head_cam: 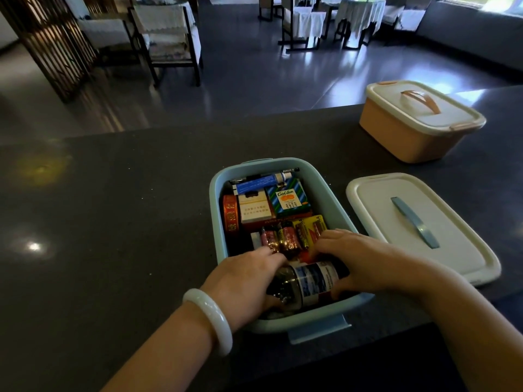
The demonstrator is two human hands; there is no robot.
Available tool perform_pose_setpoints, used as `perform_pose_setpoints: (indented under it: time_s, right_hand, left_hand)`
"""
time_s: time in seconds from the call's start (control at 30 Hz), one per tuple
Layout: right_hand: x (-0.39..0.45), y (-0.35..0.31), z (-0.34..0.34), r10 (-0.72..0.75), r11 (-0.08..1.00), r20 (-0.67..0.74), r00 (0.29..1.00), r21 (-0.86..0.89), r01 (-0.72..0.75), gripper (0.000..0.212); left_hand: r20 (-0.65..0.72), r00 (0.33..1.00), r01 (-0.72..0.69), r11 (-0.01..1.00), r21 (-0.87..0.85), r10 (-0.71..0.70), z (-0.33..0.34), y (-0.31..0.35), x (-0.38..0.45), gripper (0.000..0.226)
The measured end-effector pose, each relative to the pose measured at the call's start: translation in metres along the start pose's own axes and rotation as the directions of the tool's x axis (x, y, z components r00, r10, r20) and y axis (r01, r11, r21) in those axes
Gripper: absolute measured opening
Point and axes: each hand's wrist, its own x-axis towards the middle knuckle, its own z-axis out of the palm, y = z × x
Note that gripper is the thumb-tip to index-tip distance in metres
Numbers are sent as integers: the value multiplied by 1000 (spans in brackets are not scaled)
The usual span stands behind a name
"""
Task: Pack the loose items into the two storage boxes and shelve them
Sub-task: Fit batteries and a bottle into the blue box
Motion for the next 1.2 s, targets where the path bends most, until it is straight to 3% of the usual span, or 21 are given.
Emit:
perform_pose_setpoints:
  time_s: [0.1,0.43,0.63,0.77,0.93,1.2]
  right_hand:
    - [0,2,-5,15,999,16,1000,50,-16,40]
    - [4,-3,8,38,999,-72,997,-24,-40,42]
    - [6,-2,-1,73,997,15,997,33,-73,41]
    - [10,-4,2,90,996,3,996,-11,-90,44]
    - [9,-5,15,66,988,-82,994,-134,-76,49]
    - [15,-5,4,110,990,24,994,-86,-107,40]
  left_hand:
    - [4,1000,1,999,-34,-1,0,-1,-1,52]
    - [-31,999,17,1000,-4,-17,4,-3,0,45]
    - [2,999,51,998,-36,-51,2,-7,4,40]
    - [28,997,67,997,-27,-67,-1,-6,6,41]
    - [10,997,76,992,102,-78,-1,1,6,40]
    - [34,994,103,988,111,-108,-3,3,5,34]
